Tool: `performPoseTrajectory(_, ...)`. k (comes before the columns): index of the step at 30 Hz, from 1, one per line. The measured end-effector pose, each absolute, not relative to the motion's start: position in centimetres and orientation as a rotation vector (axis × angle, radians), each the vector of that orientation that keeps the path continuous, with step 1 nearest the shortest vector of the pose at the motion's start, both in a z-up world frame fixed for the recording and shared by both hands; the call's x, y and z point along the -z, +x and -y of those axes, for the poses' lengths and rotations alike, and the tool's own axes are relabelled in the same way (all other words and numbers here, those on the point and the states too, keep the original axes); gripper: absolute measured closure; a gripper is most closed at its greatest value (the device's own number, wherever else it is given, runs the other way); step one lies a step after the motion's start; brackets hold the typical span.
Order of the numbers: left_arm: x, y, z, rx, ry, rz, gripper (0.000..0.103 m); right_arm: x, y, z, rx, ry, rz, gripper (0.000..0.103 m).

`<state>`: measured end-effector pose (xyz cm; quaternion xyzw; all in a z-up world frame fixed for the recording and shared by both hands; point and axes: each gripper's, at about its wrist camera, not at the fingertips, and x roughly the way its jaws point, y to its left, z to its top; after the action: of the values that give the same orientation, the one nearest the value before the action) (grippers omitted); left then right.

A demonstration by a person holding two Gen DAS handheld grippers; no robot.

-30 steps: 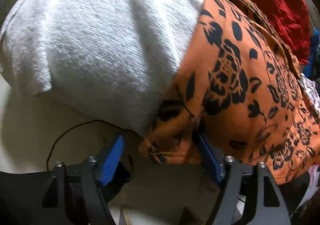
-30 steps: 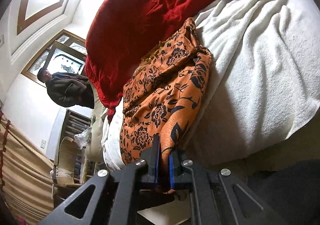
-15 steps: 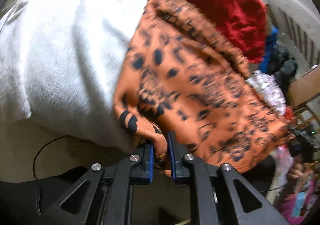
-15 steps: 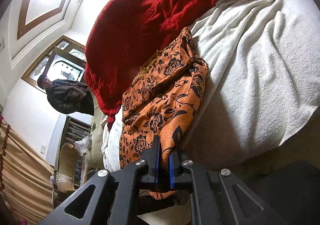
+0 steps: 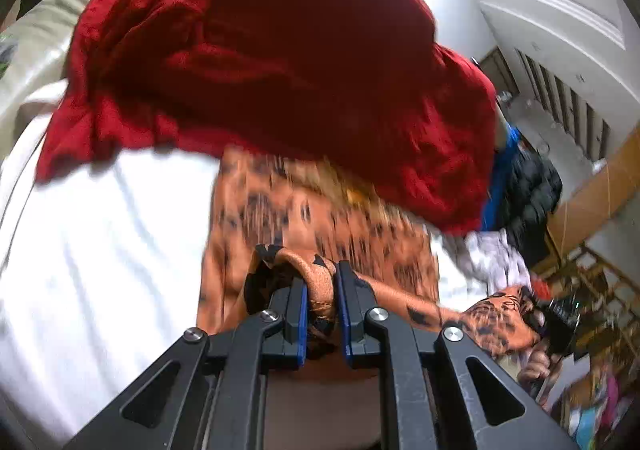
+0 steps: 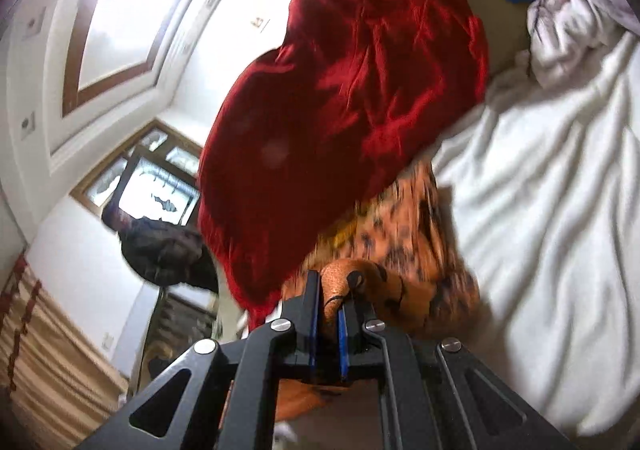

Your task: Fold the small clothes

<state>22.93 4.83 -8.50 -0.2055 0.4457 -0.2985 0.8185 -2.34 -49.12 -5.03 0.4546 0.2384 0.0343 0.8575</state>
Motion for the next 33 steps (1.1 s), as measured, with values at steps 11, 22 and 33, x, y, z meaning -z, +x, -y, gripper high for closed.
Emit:
performPoseTrajectory(11, 17.6, 40.5, 0.8, 0.431, -0.454, -1.032, 0.089, 17.0, 16.3, 56.9, 0.134, 1.186, -0.677, 0.094)
performPoseTrajectory(22, 12.7, 35.4, -2.1, 0.187, -0.321, -0.818, 0.052, 17.5, 13.5, 60.3, 0.004, 1.359, -0.493, 0.081)
performPoseTrajectory(33, 13.8, 26.8, 4.3, 0.370, -0.180, -0.930, 0.033, 10.6, 15.0, 48.0, 0.050, 0.727, -0.803, 0.045)
